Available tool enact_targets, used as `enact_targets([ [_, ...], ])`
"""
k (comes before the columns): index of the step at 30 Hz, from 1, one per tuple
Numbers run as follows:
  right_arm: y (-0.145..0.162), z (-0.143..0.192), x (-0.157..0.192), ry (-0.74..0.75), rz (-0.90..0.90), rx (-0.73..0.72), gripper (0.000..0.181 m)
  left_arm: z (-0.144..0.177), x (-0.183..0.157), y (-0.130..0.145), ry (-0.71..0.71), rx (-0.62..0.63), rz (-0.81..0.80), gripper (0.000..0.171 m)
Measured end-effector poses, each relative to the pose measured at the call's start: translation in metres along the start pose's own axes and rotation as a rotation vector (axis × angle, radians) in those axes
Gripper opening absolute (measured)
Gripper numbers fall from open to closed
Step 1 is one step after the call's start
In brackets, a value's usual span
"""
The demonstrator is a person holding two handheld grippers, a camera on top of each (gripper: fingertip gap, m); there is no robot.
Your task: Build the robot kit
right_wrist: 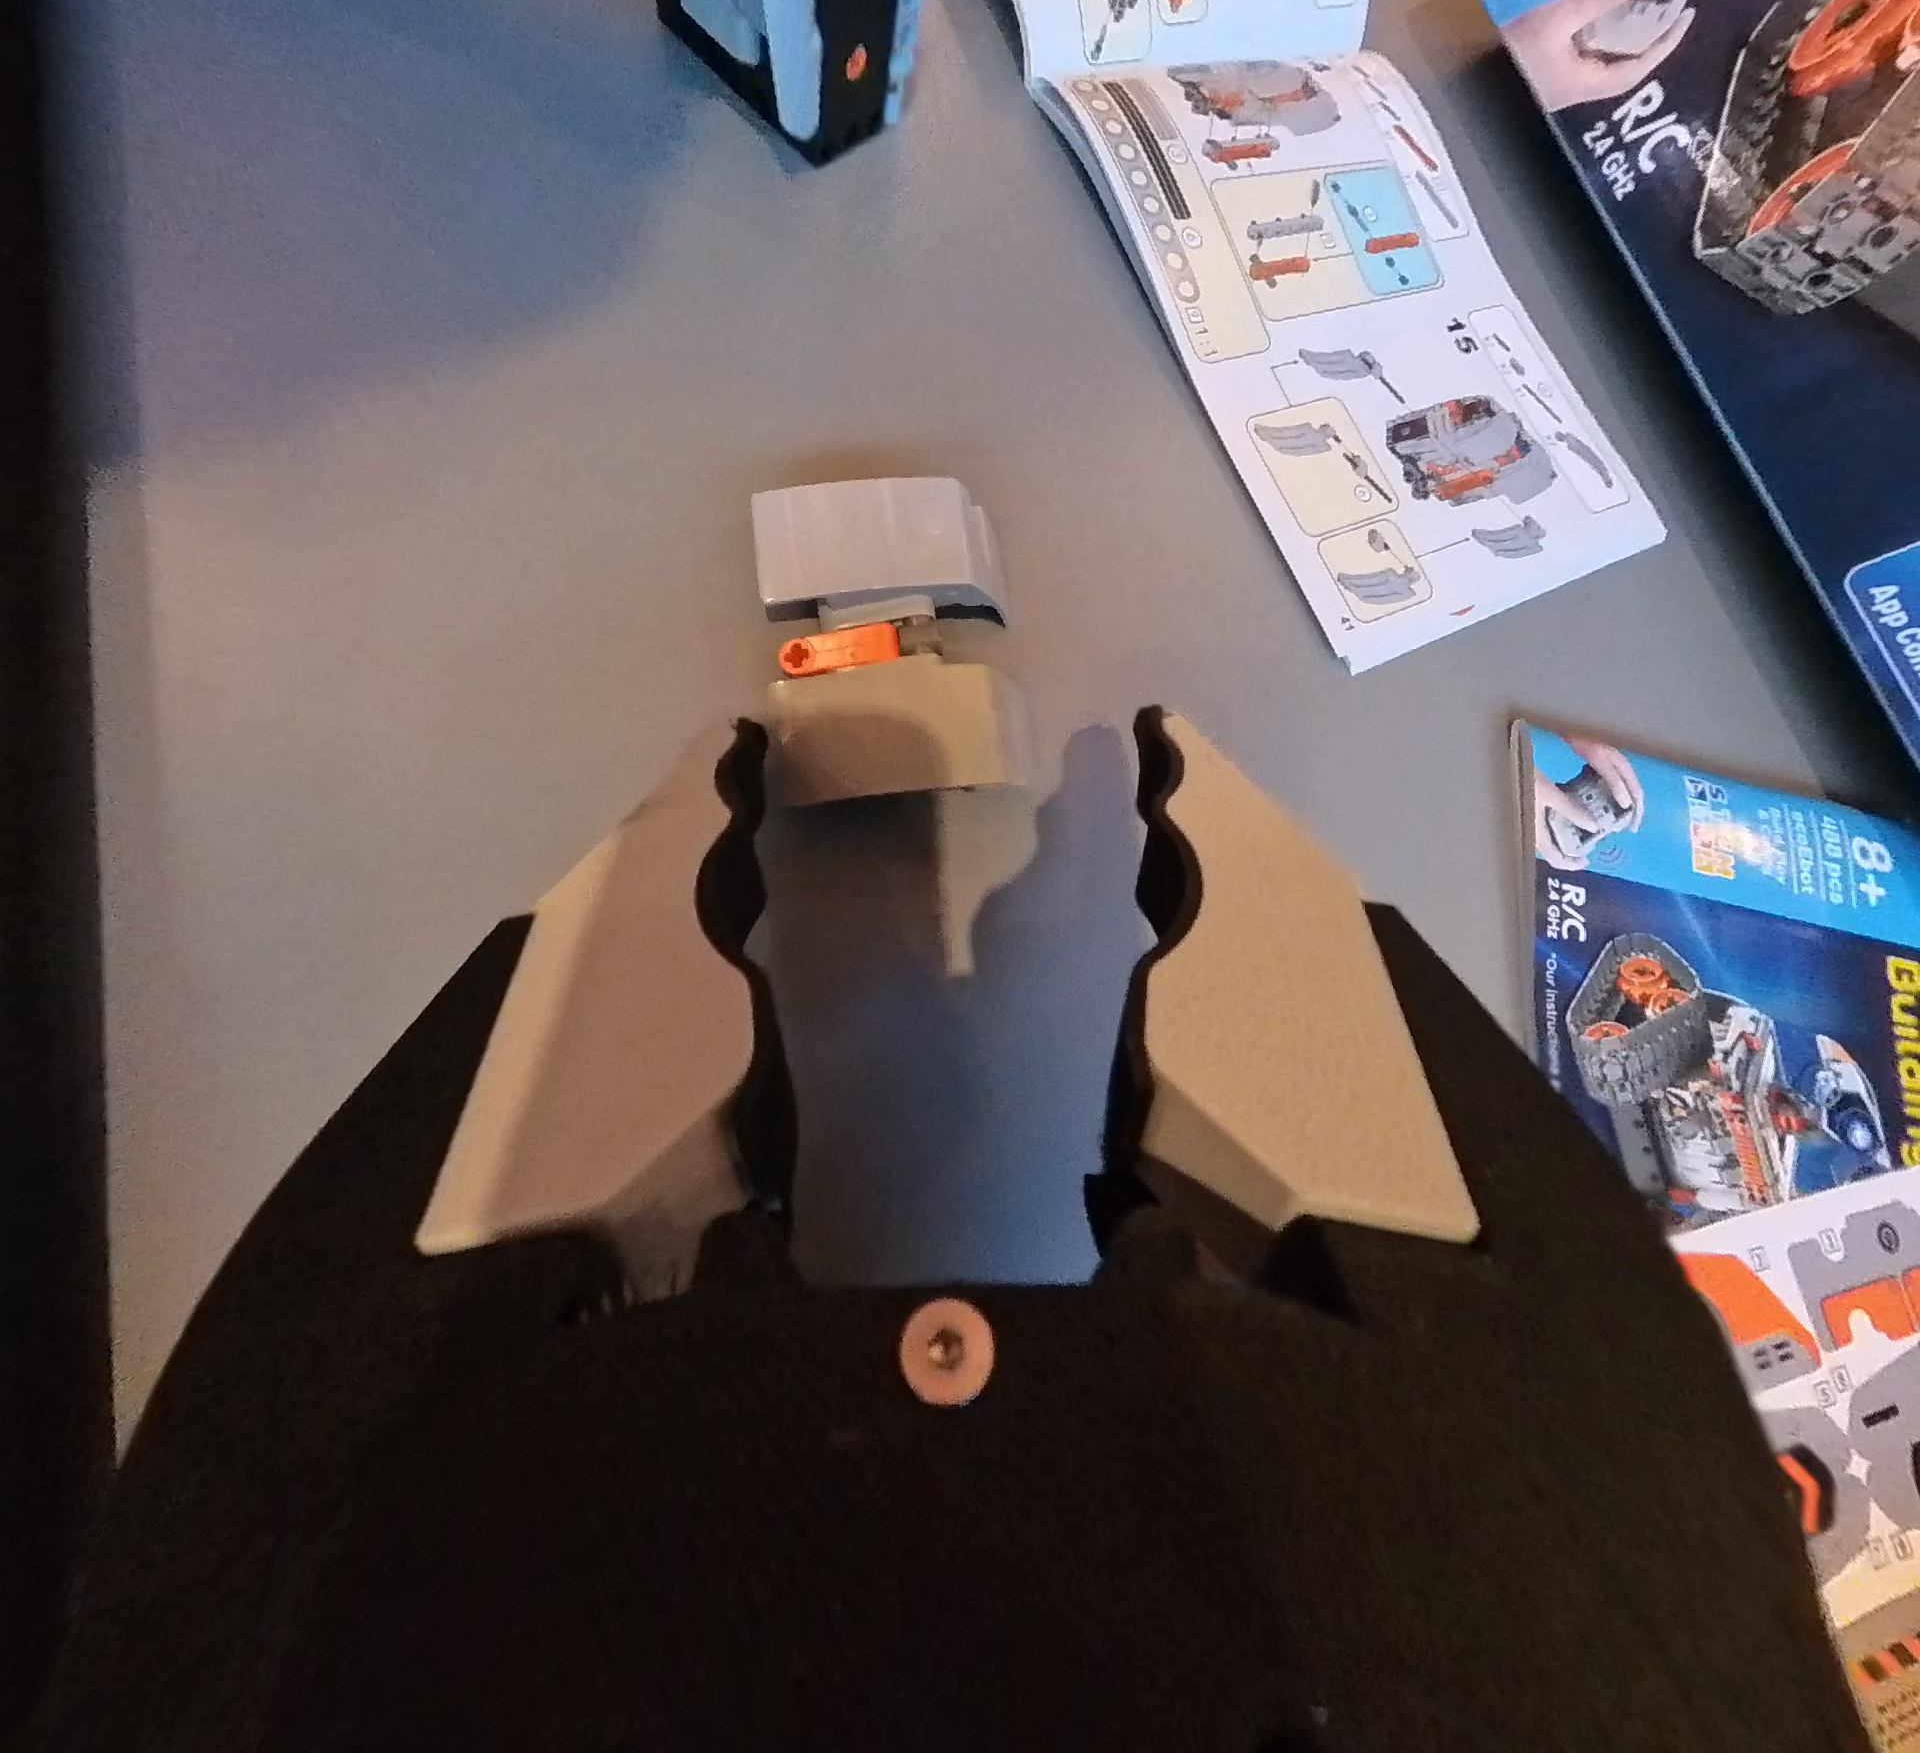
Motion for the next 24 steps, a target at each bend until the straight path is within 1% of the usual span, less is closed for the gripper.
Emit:
enact_targets([
  [3,0.005,-0.001,-0.001,0.003,-0.012,0.037,0.072,0.004,0.004,0.000,-0.036,0.000,-0.033,0.058],
  [5,0.005,-0.001,-0.001,-0.007,-0.030,0.037,0.072,0.004,0.006,0.000,-0.051,0.003,-0.068,0.059],
  [8,0.006,-0.003,-0.001,-0.019,-0.054,0.036,0.071,0.003,0.010,0.000,-0.043,-0.015,-0.026,0.059],
  [11,0.006,-0.004,-0.001,-0.051,-0.085,0.037,0.064,0.003,0.012,0.000,-0.033,-0.022,0.013,0.059],
  [13,0.007,-0.004,0.000,-0.070,-0.093,0.039,0.051,0.003,0.013,0.001,-0.026,-0.029,0.030,0.059],
  [19,0.006,-0.006,-0.001,-0.064,-0.100,0.038,0.051,0.002,0.013,0.002,-0.025,-0.047,0.034,0.060],
  [24,0.004,-0.006,0.002,-0.055,-0.058,0.038,0.050,0.001,0.015,0.002,0.001,-0.041,0.061,0.060],
])
Point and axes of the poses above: each gripper's, where its closed fingertips meet, z back along the fingers, y out of its underside, x = y × z across the jaws, the point moved 8 cm from there along z, back along the fingers, and after that the axes turned 2 degrees about -z, right-handed, at the moved point
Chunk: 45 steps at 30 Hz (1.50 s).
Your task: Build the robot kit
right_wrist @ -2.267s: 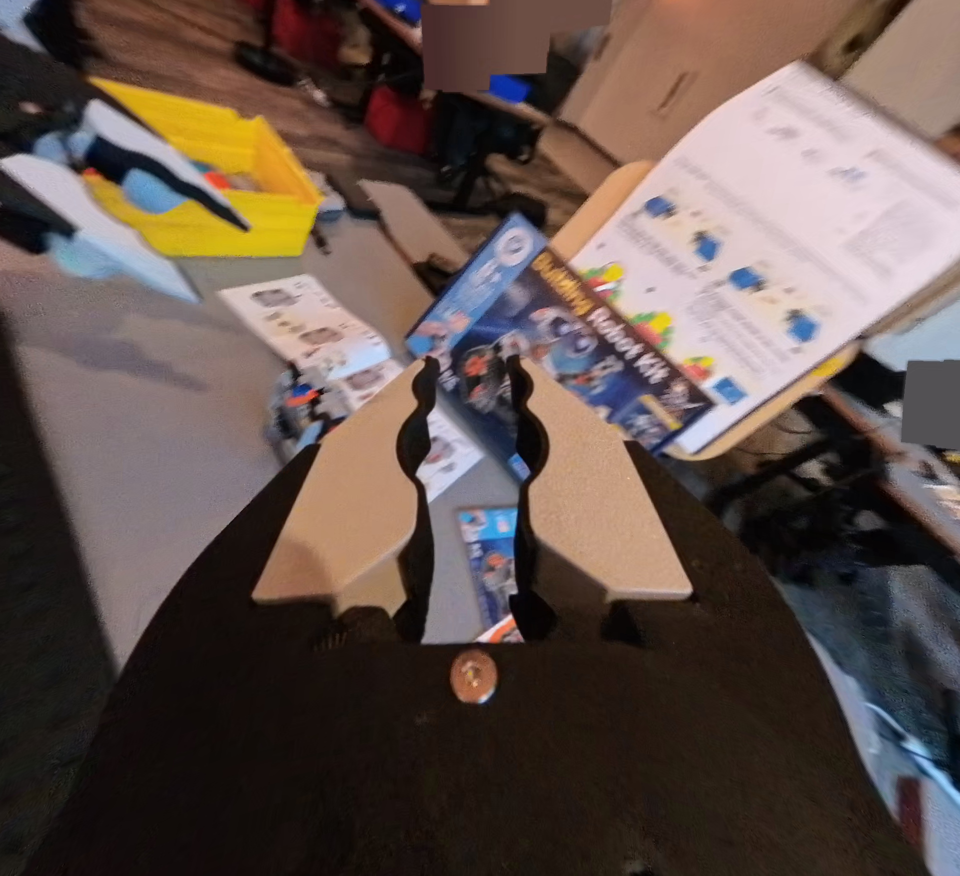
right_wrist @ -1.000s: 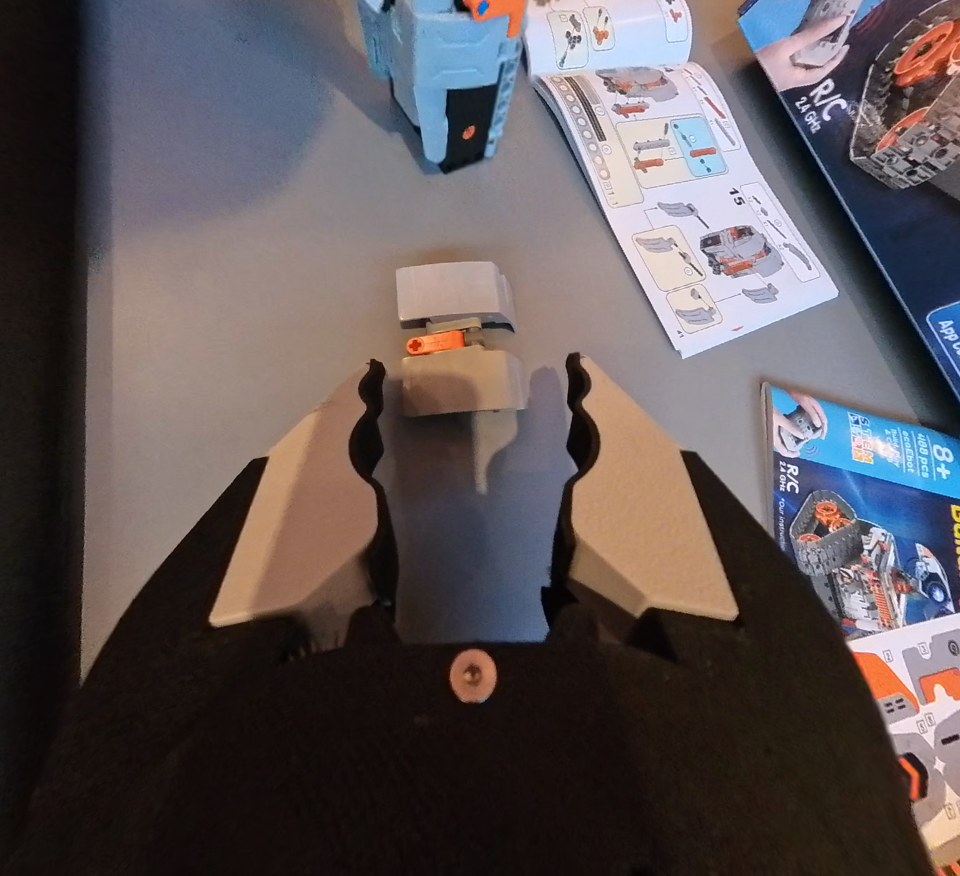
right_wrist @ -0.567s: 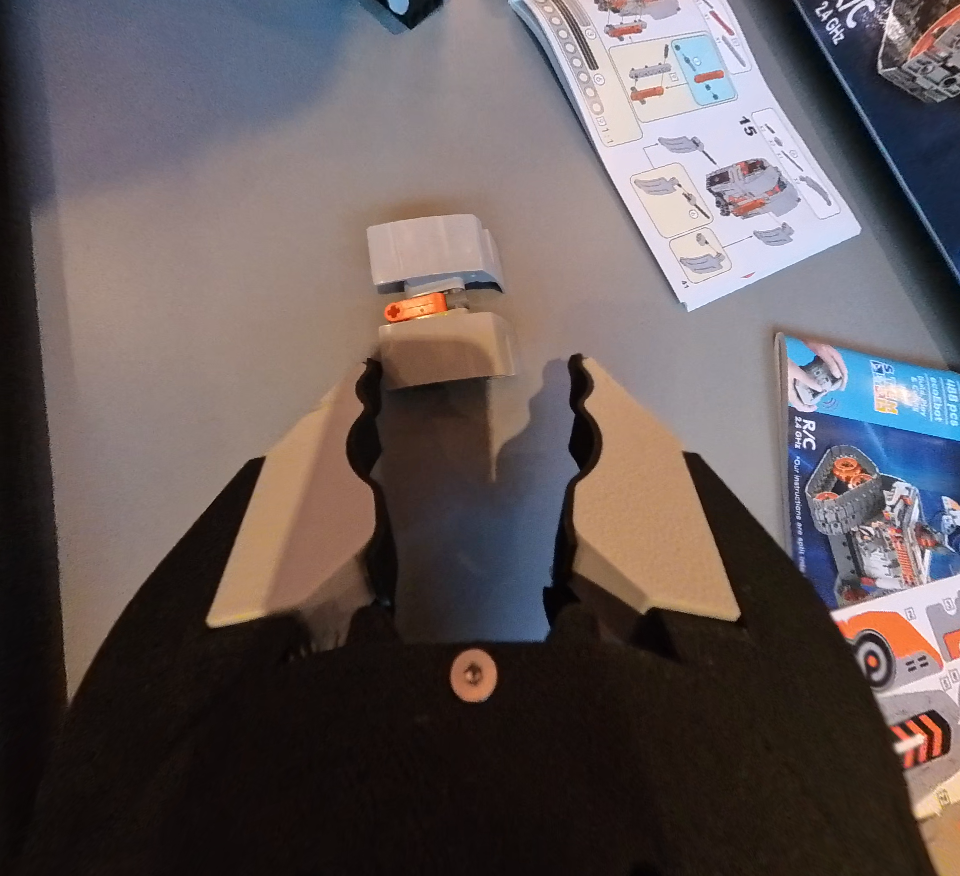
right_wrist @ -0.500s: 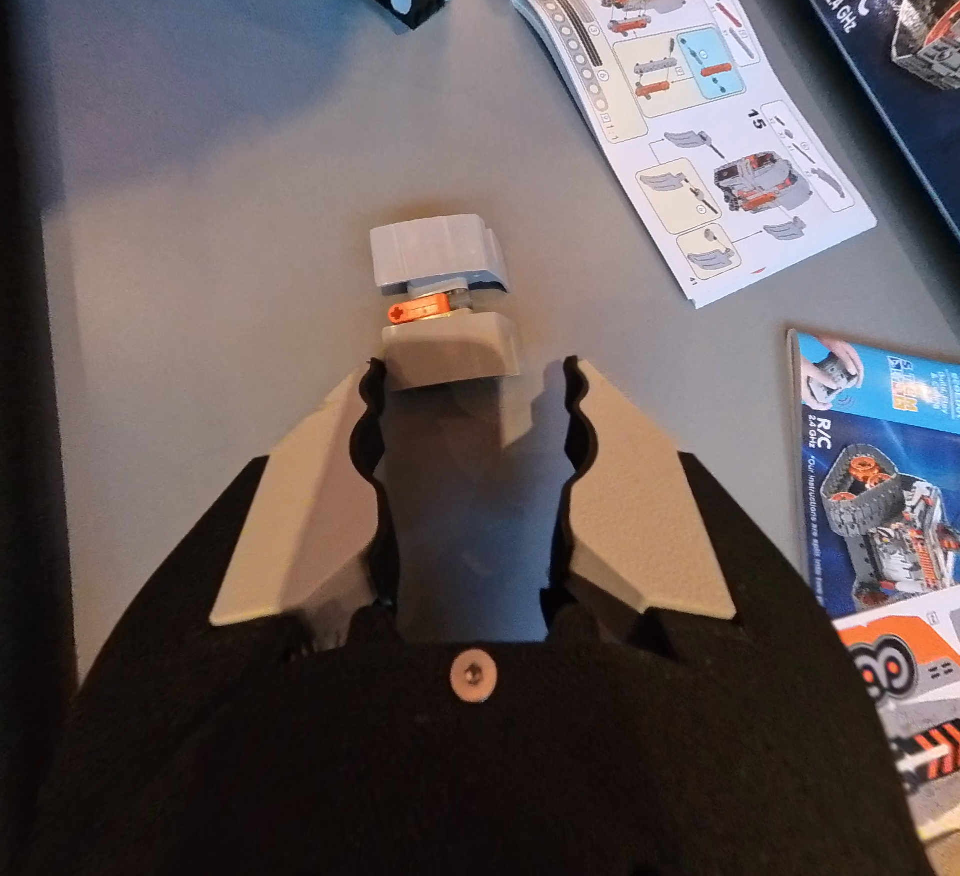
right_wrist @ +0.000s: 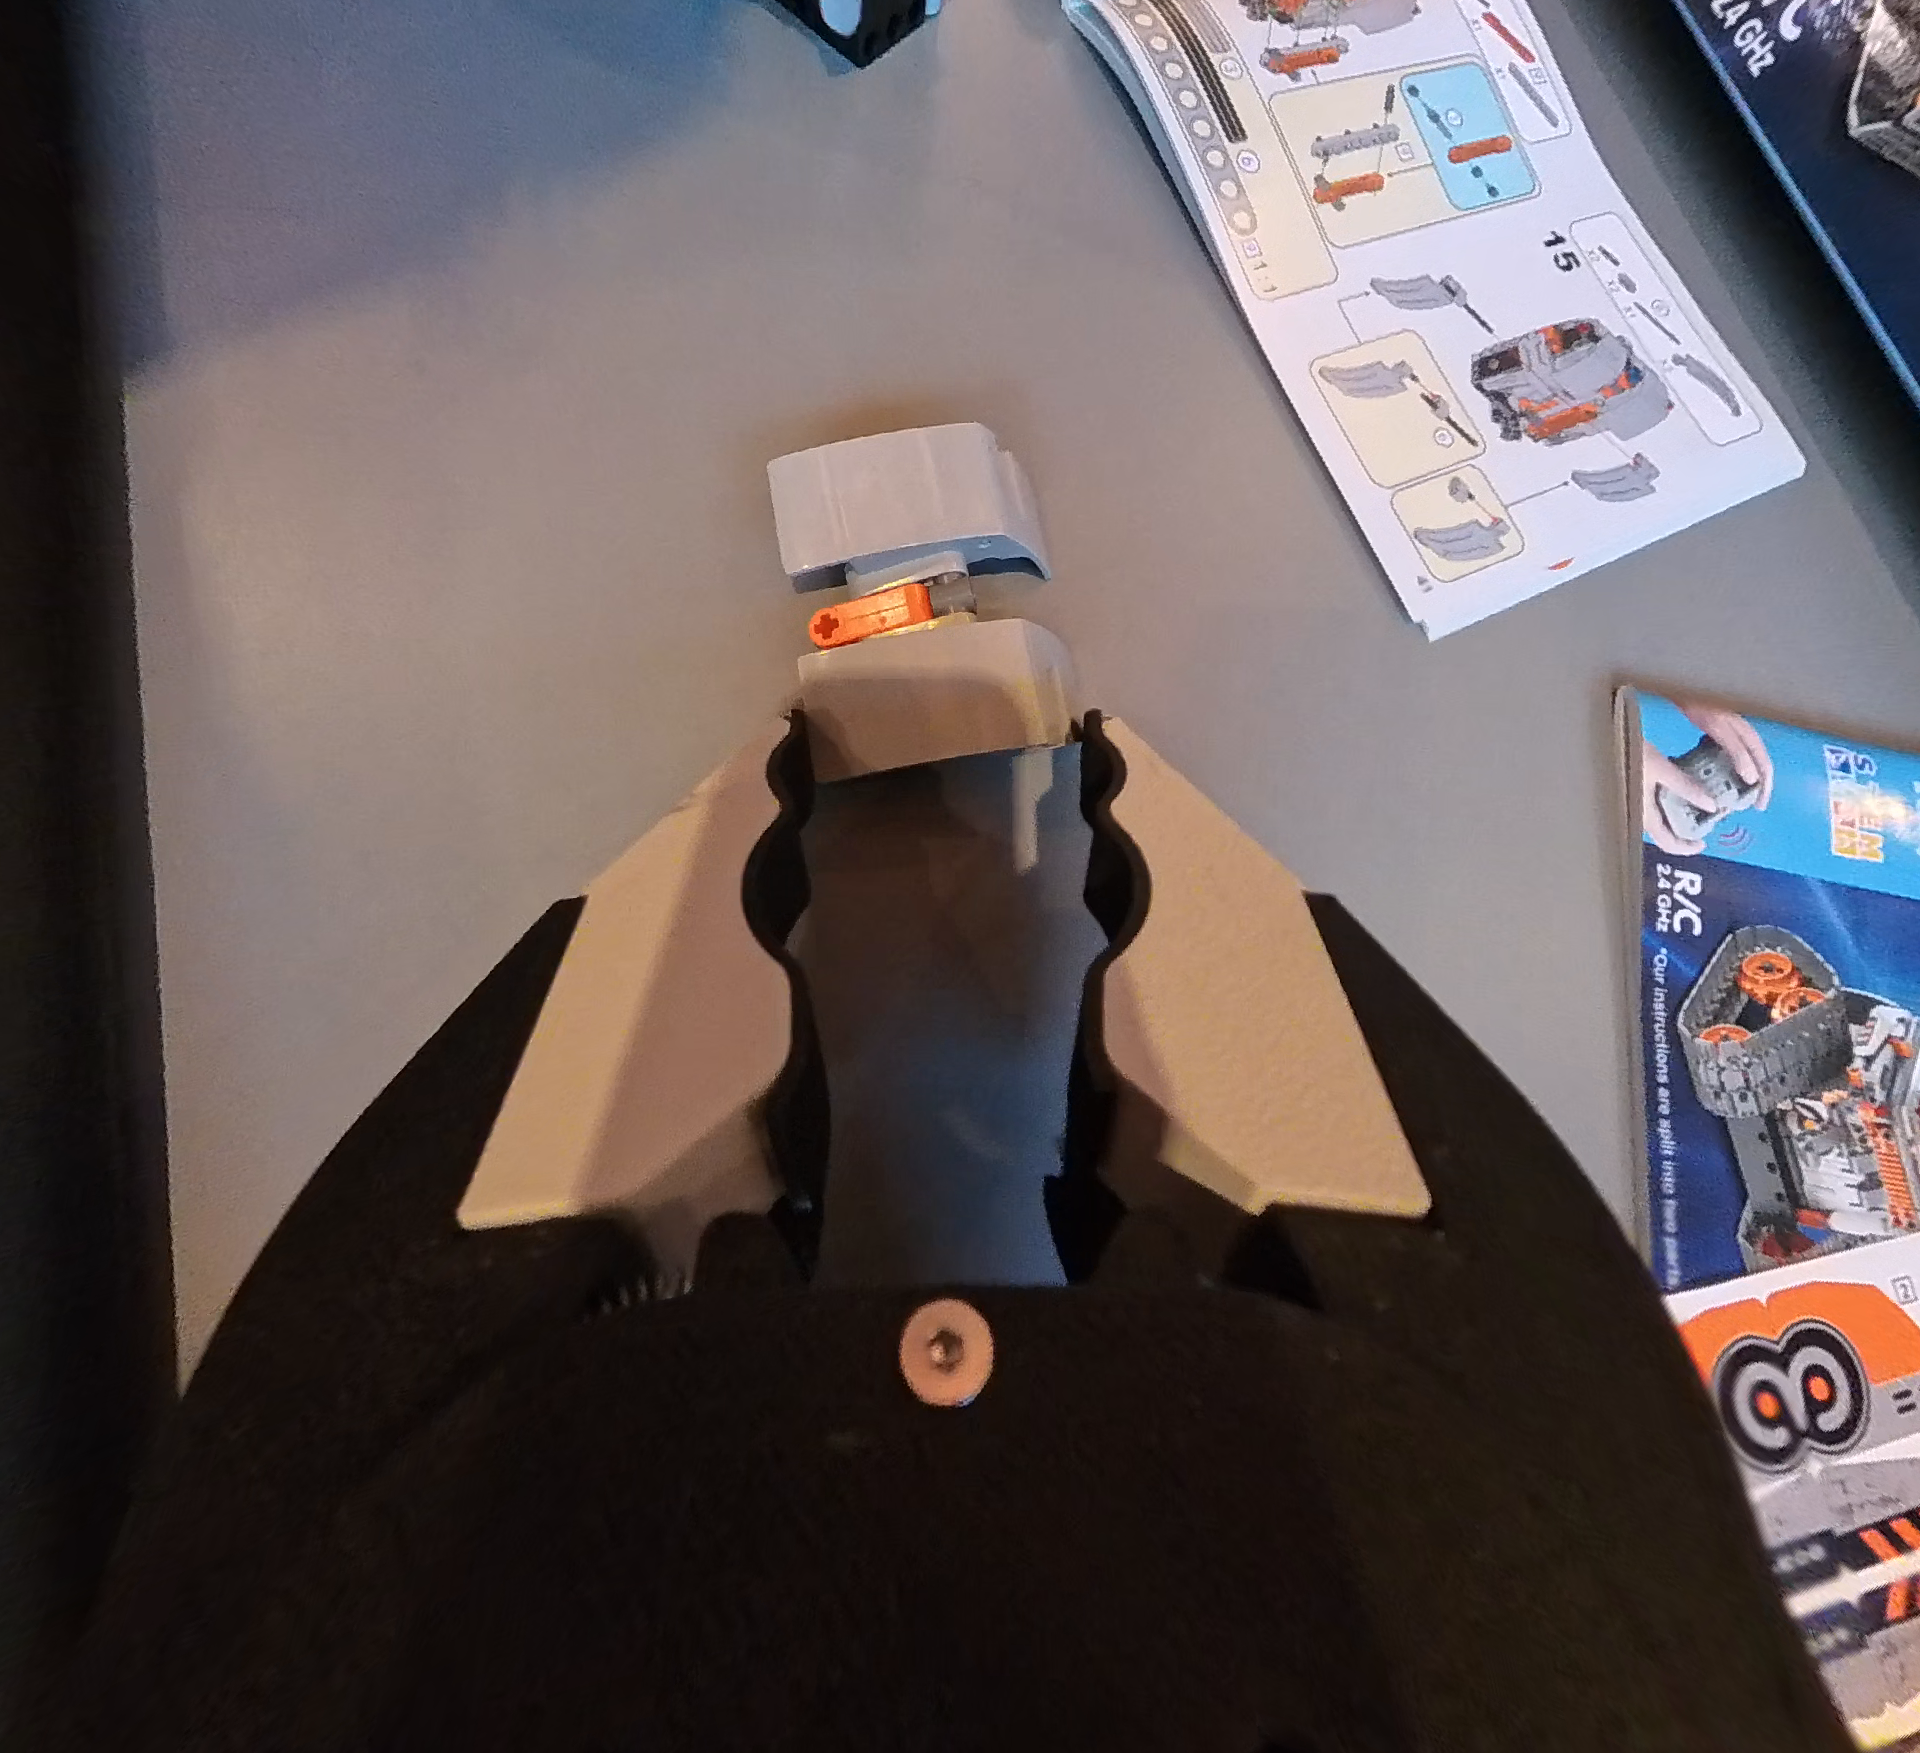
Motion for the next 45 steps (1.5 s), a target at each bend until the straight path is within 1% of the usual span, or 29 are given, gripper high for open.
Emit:
enact_targets([
  [5,-0.004,-0.001,0.004,0.049,0.094,-0.006,0.050,-0.001,-0.003,0.000,-0.013,0.005,-0.030,0.059],
  [10,-0.008,-0.002,0.007,0.108,0.195,-0.013,0.050,-0.001,-0.002,0.000,-0.004,0.005,-0.023,0.059],
  [22,-0.011,-0.003,0.009,0.185,0.297,-0.021,0.049,-0.003,-0.002,0.001,0.010,-0.006,-0.042,0.059],
  [28,-0.013,-0.004,0.012,0.217,0.352,-0.018,0.049,0.000,-0.001,0.004,-0.033,0.020,-0.063,0.067],
  [30,-0.014,-0.005,0.012,0.236,0.376,-0.015,0.049,0.005,-0.001,0.002,-0.058,-0.007,-0.049,0.071],
  [32,-0.015,-0.006,0.013,0.256,0.401,-0.015,0.049,0.013,-0.001,-0.001,-0.070,-0.060,-0.028,0.070],
  [35,-0.017,-0.008,0.013,0.286,0.434,-0.018,0.049,0.026,0.001,-0.006,-0.089,-0.123,0.002,0.064],
  [38,-0.020,-0.010,0.014,0.331,0.474,-0.024,0.048,0.035,0.000,-0.004,-0.109,-0.138,0.000,0.060],
  [41,-0.021,-0.013,0.016,0.336,0.502,-0.015,0.048,0.039,-0.005,-0.002,-0.102,-0.151,-0.022,0.059],
  [43,-0.022,-0.013,0.017,0.338,0.511,-0.019,0.048,0.035,-0.006,-0.001,-0.077,-0.132,-0.033,0.061],
  [45,-0.023,-0.013,0.018,0.339,0.510,-0.024,0.048,0.026,-0.004,-0.001,-0.057,-0.090,-0.046,0.070],
])
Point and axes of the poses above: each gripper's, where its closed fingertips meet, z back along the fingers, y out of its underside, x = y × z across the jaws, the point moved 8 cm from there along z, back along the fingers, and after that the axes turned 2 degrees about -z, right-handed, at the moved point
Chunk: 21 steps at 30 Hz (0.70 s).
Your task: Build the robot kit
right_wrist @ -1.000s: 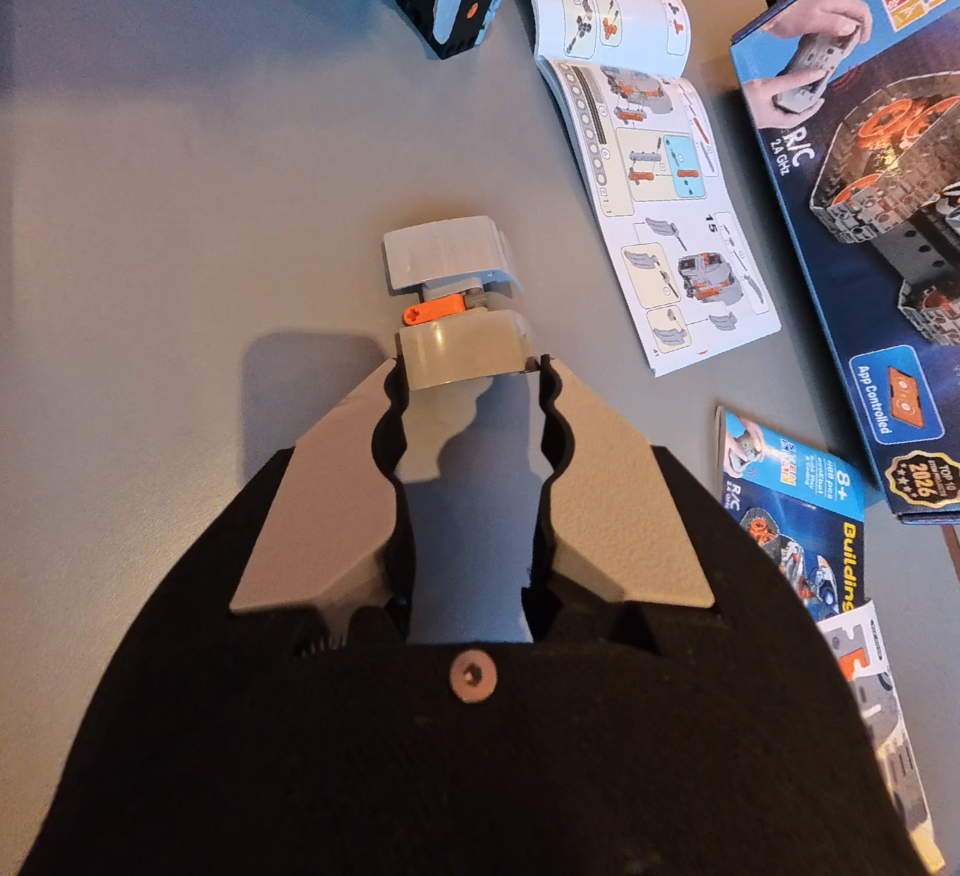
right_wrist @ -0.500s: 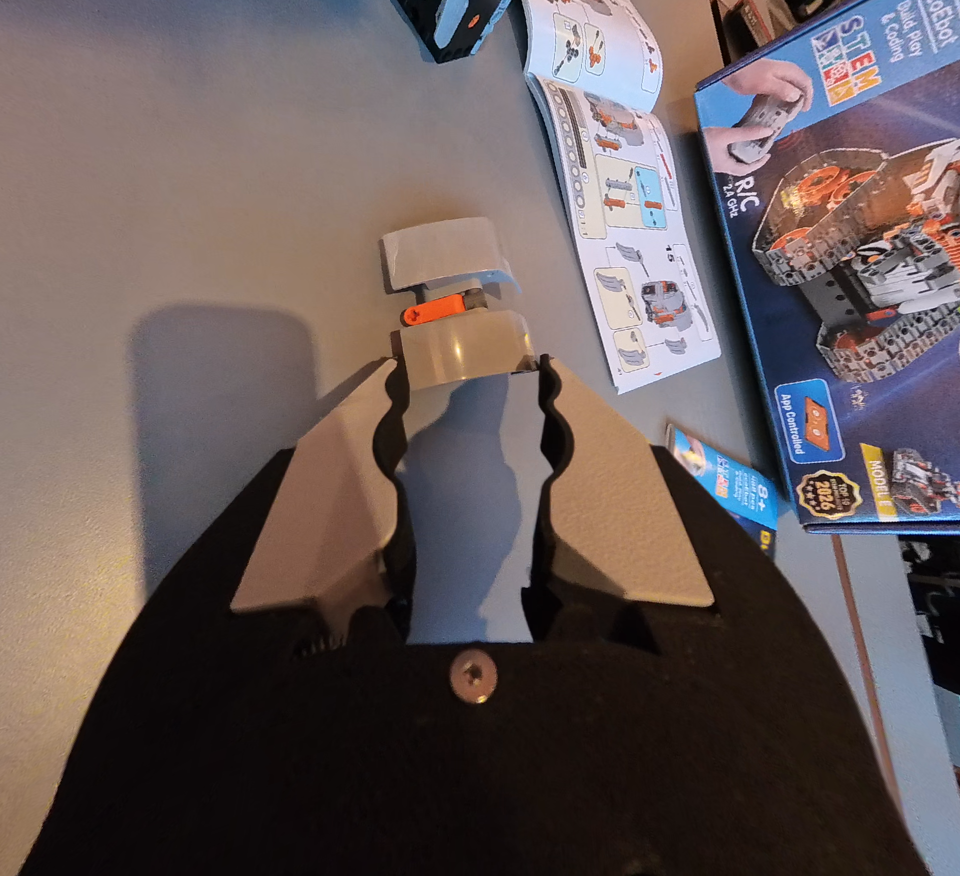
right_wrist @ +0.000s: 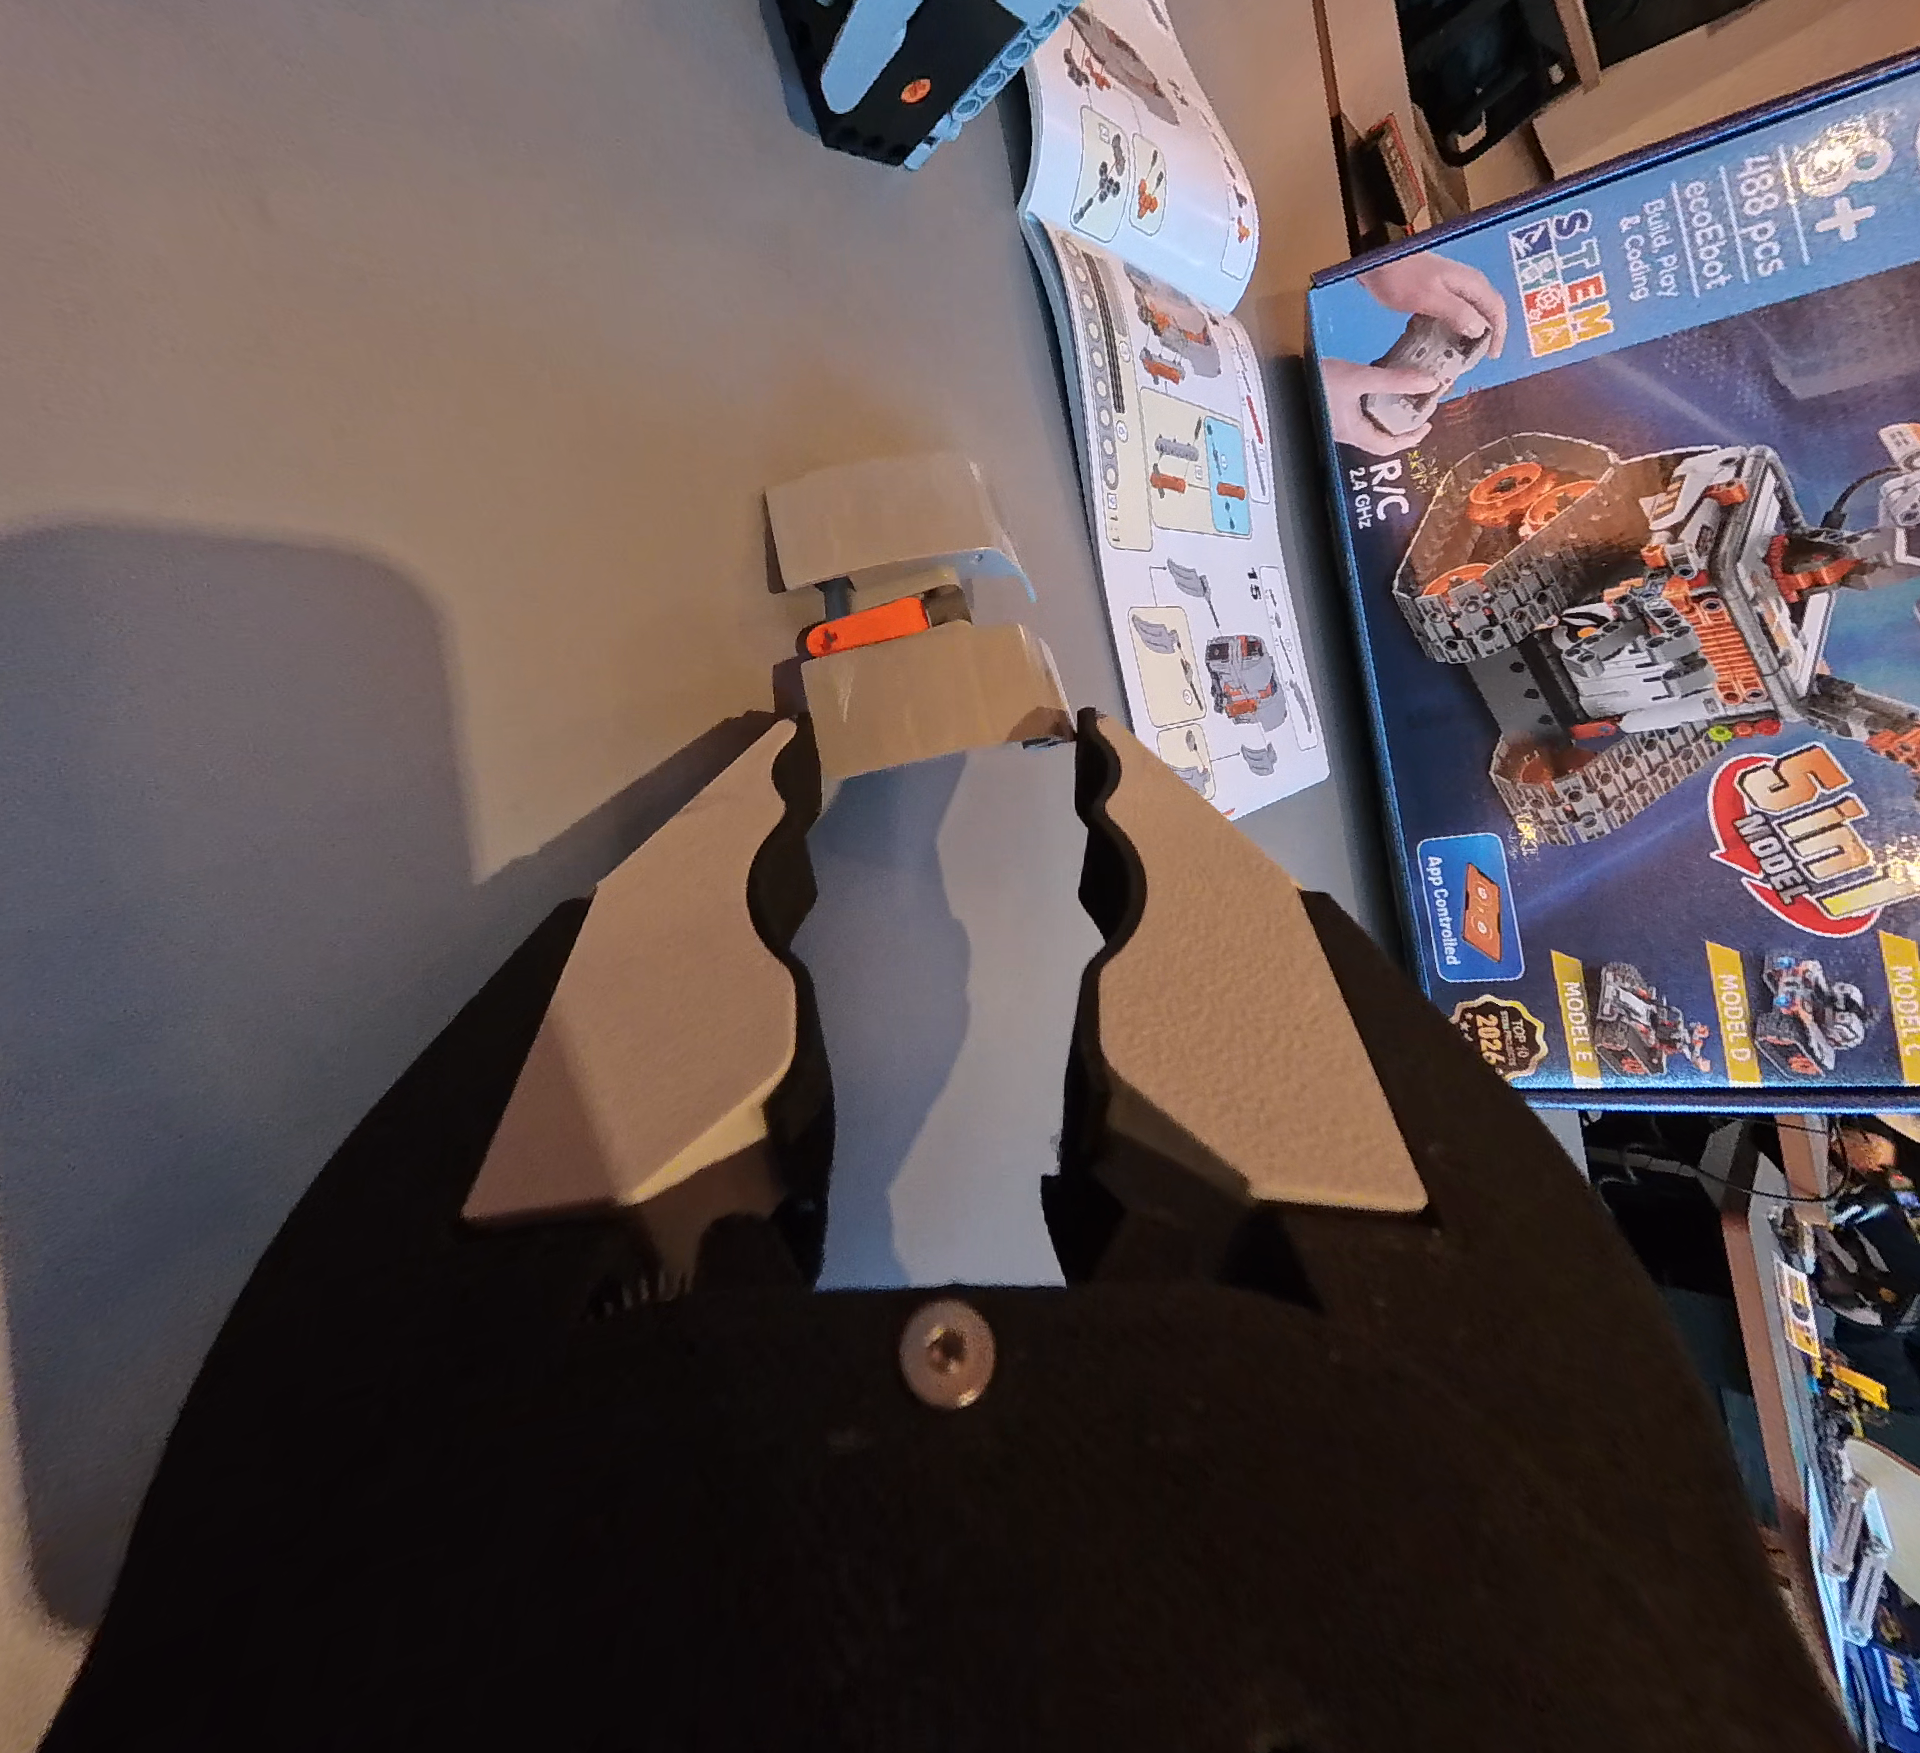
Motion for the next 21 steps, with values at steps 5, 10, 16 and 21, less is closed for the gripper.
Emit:
enact_targets([
  [5,0.001,0.000,0.001,-0.004,0.001,0.002,0.048,-0.023,0.011,0.003,0.042,0.173,-0.123,0.081],
  [10,0.003,0.001,0.000,-0.015,-0.012,-0.005,0.048,-0.030,0.014,0.010,0.154,0.236,-0.156,0.066],
  [16,0.003,0.001,0.001,-0.017,-0.009,-0.006,0.048,-0.031,0.010,0.013,0.169,0.227,-0.081,0.061],
  [21,0.003,0.001,0.001,-0.014,-0.009,-0.006,0.048,-0.031,0.000,0.015,0.066,0.213,-0.049,0.060],
])
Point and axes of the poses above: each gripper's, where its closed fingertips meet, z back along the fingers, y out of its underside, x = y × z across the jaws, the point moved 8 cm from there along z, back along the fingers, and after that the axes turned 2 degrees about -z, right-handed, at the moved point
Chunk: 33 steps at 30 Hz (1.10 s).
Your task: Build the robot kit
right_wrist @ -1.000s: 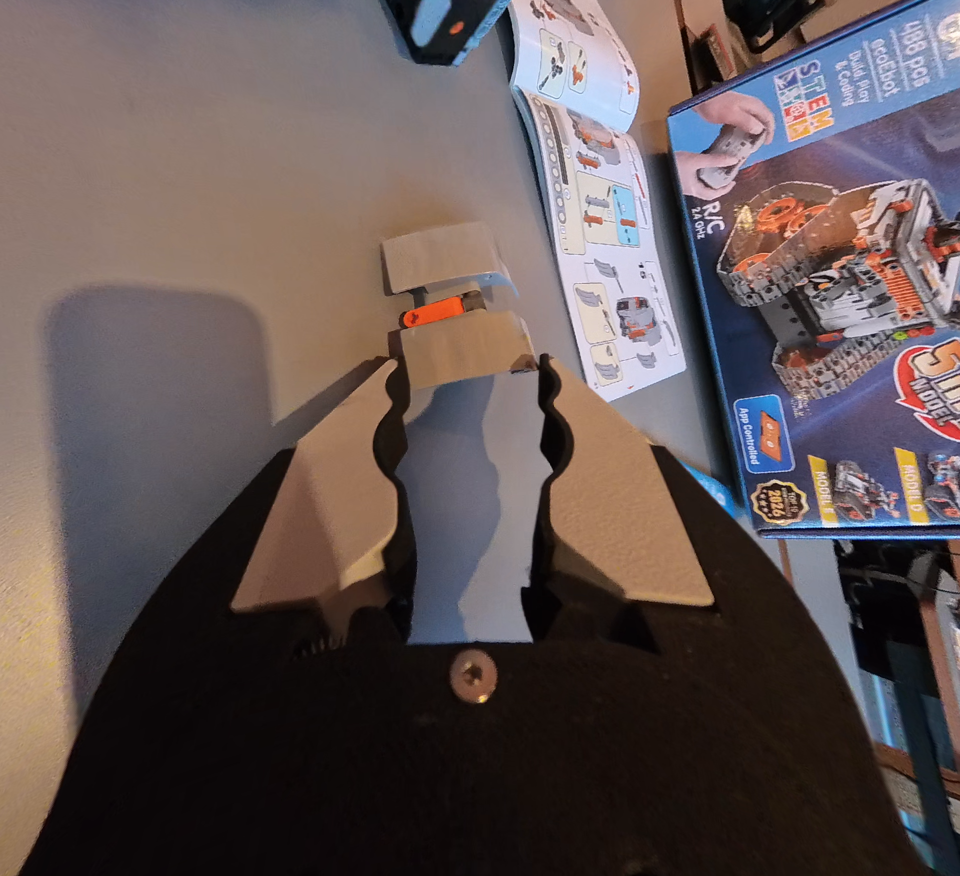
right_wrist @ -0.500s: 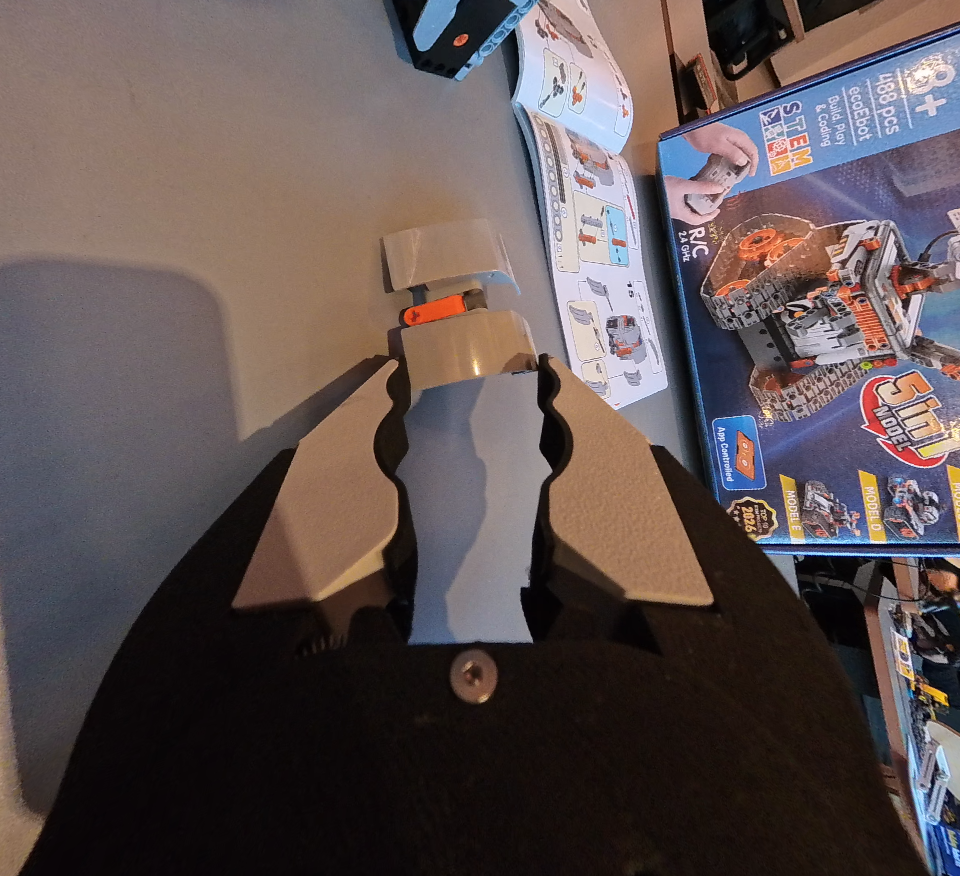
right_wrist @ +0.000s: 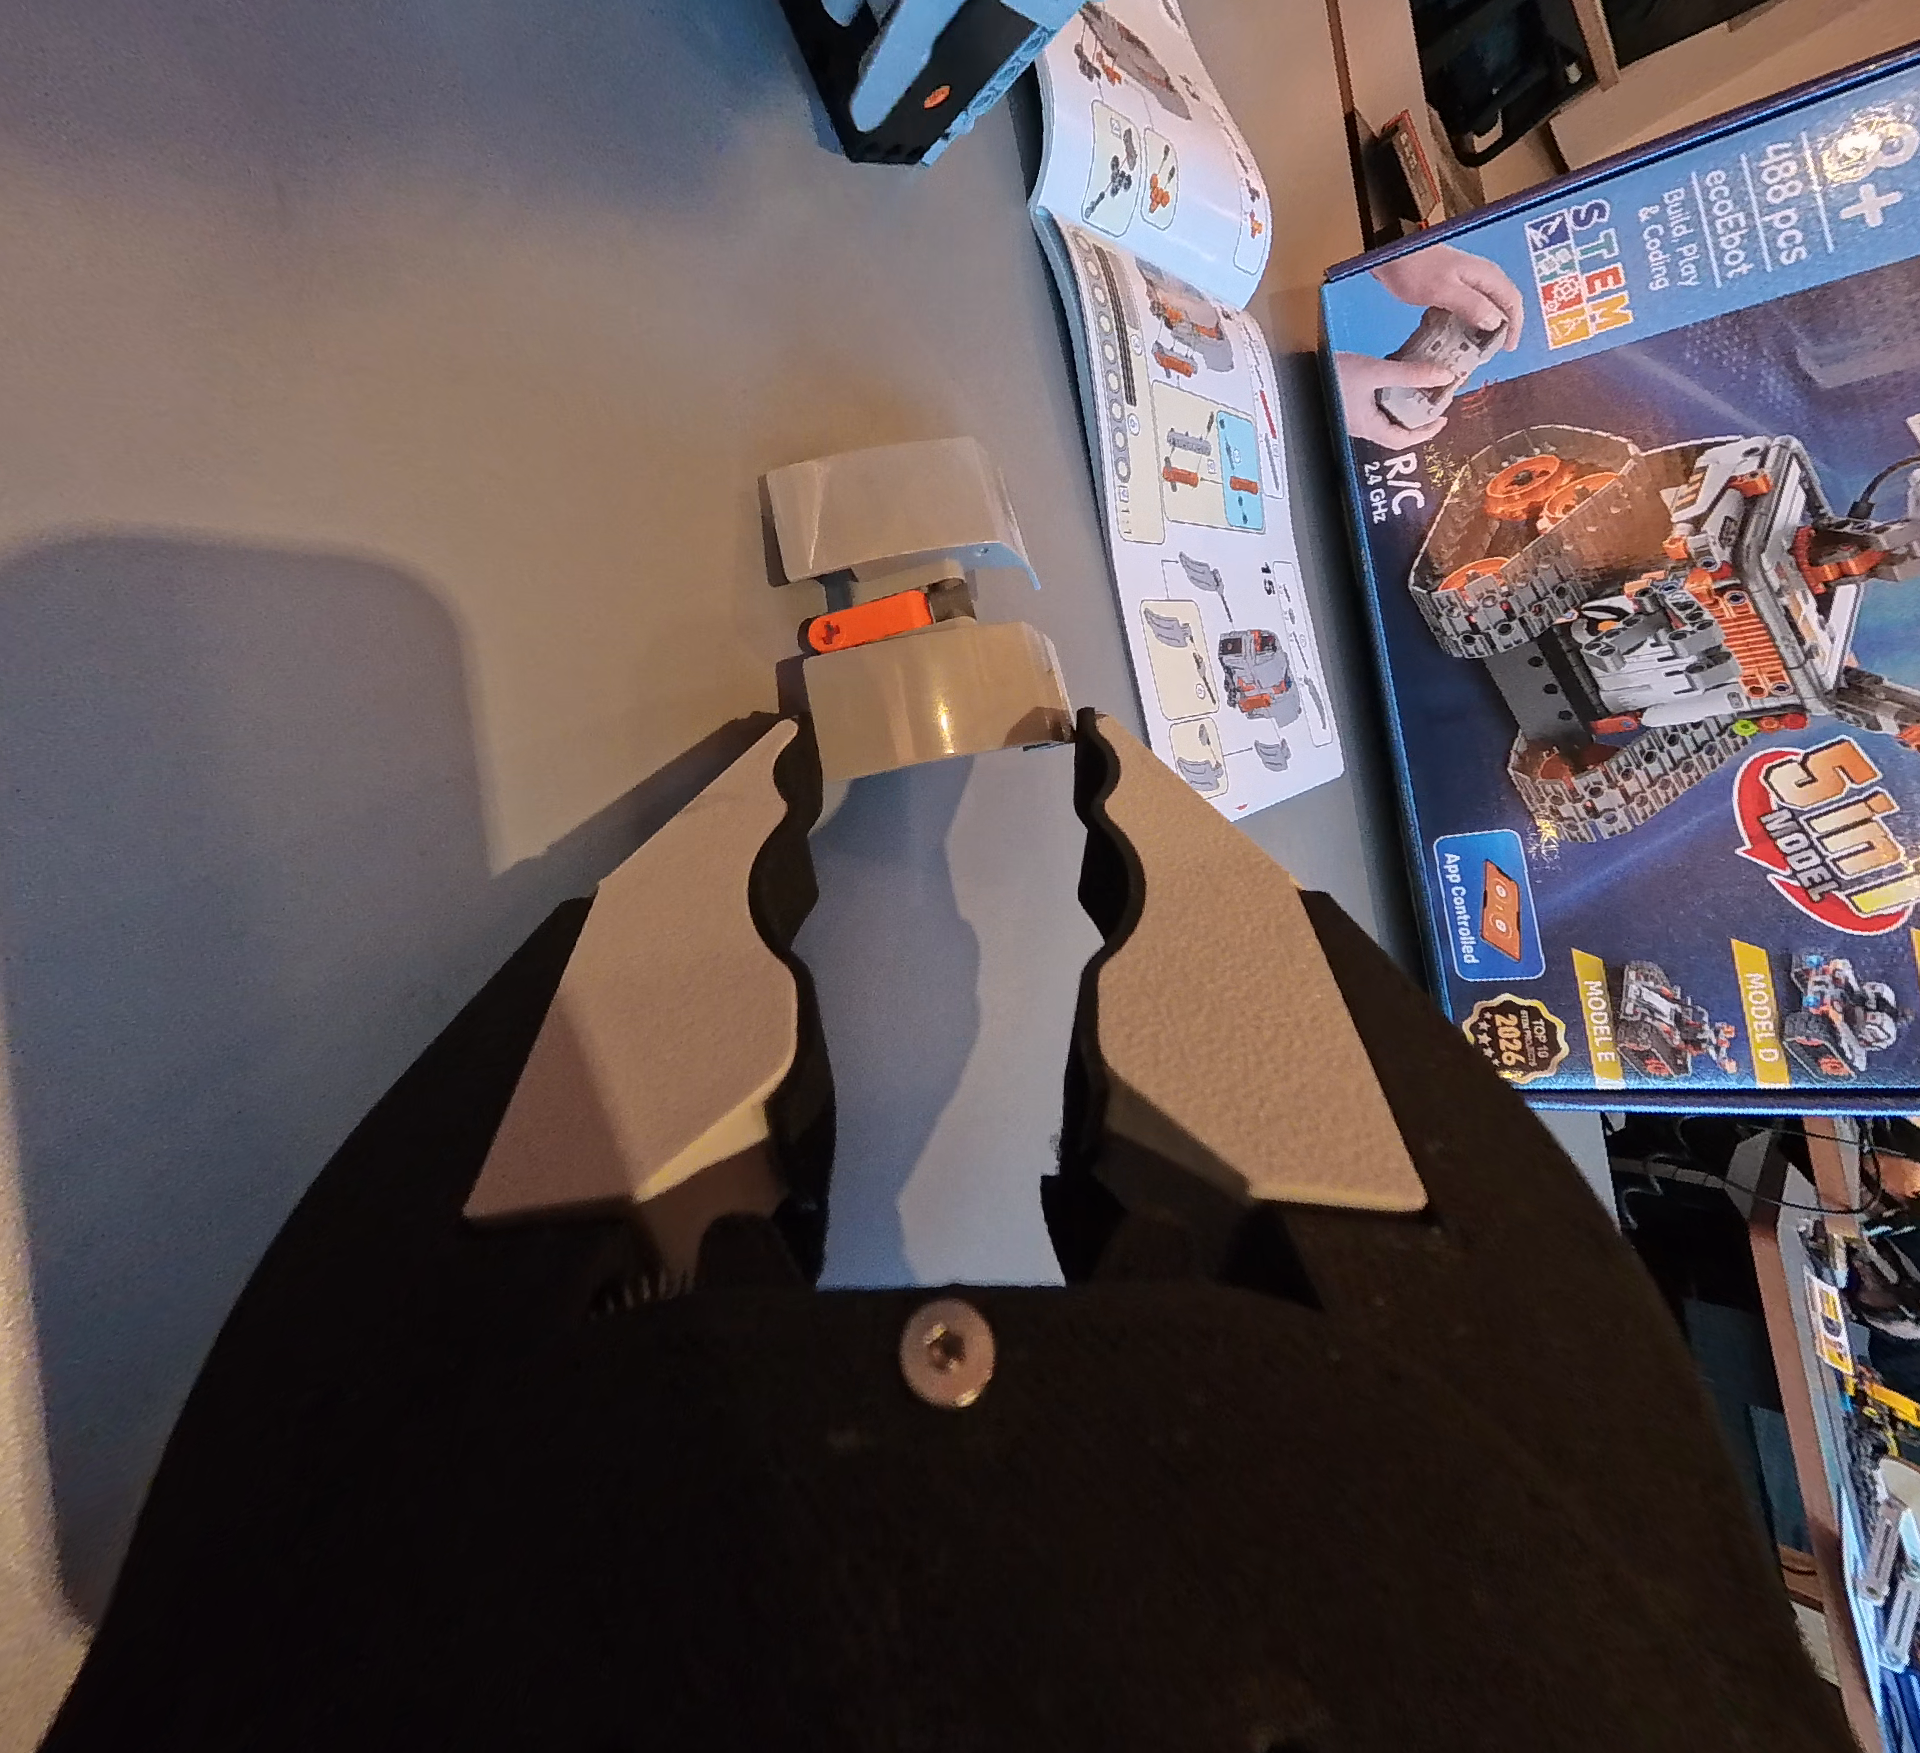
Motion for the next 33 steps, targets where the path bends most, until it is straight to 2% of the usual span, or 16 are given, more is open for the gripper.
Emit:
enact_targets([
  [5,0.0003,-0.0004,-0.0001,0.002,-0.006,-0.002,0.047,-0.0021,-0.0047,-0.0003,-0.047,-0.005,0.013,0.060],
  [33,0.0011,-0.0018,-0.0003,0.000,-0.017,-0.003,0.044,-0.0033,-0.0036,-0.0006,-0.019,-0.005,-0.001,0.060],
])
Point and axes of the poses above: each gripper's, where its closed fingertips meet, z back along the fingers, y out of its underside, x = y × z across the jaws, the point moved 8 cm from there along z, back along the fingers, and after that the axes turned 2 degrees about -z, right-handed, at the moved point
